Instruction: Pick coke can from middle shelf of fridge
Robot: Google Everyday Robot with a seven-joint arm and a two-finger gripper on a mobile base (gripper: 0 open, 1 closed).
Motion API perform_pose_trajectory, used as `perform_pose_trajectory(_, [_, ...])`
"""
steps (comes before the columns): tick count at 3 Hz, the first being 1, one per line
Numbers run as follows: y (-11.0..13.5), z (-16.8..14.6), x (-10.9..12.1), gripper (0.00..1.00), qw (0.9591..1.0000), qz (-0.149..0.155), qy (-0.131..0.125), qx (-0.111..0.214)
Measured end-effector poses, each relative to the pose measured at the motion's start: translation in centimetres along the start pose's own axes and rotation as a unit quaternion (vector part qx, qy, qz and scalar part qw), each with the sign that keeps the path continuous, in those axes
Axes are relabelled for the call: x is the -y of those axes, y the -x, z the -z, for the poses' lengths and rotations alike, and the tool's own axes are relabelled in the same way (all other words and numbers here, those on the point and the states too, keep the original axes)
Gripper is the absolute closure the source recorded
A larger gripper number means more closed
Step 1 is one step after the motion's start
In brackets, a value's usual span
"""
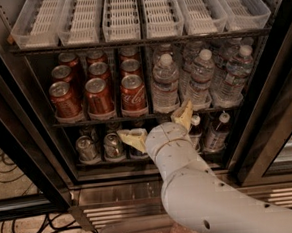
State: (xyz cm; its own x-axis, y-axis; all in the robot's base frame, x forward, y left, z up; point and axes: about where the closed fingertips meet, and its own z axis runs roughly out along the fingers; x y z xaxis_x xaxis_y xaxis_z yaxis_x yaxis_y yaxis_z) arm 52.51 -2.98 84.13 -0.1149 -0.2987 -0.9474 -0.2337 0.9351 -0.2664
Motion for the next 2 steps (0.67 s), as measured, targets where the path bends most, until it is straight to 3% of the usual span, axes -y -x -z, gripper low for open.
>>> perform_pose_trajectory(1, [-0.37,1.42,-0.19,0.0,0.9998,0.01,0.005,-0.013])
perform_pose_trajectory(2, [-0.52,1.78,-0.92,0.18,0.9996,0.021,0.013,-0.011])
